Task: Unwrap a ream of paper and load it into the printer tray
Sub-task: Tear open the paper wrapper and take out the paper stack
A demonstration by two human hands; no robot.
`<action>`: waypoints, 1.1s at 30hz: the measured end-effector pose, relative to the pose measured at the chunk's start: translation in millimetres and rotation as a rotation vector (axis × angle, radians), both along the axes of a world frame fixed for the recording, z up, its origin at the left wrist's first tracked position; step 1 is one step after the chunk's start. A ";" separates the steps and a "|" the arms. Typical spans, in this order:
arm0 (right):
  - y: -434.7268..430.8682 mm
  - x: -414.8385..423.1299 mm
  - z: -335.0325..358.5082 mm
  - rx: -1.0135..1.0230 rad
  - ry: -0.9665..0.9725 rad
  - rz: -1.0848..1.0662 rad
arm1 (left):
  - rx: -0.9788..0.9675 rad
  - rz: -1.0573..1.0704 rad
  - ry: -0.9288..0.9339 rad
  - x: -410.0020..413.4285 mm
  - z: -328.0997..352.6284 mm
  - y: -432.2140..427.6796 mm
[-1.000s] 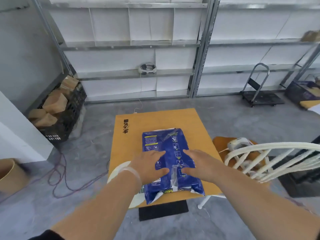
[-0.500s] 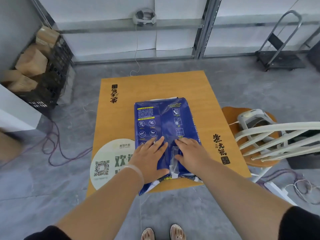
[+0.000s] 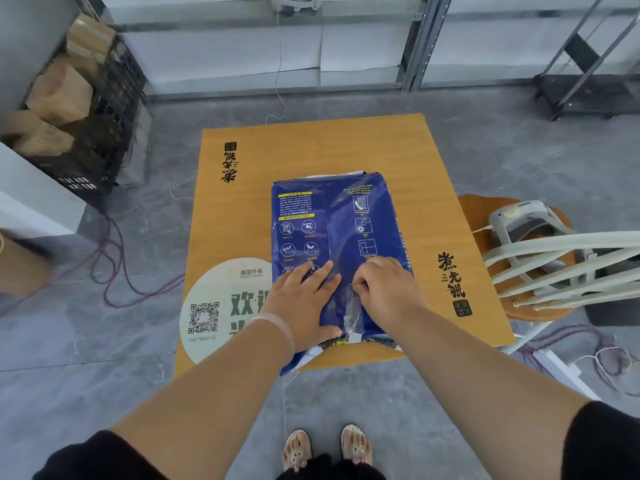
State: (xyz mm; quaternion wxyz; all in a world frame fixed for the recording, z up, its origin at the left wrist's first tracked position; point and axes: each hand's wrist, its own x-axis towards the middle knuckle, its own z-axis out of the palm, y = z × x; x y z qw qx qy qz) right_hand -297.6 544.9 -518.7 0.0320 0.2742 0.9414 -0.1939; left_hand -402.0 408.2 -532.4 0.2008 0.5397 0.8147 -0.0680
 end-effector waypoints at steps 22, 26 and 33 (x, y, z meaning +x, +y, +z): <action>-71.9 108.3 -10.9 -0.076 -0.276 0.659 | 0.022 0.094 -0.055 8.3 5.8 -7.8; -75.0 106.7 -5.8 -0.022 -0.122 0.653 | 0.056 0.078 -0.089 15.0 13.1 -10.1; -78.7 74.9 2.5 0.064 0.099 0.536 | 0.213 -0.043 -0.169 27.5 38.0 20.7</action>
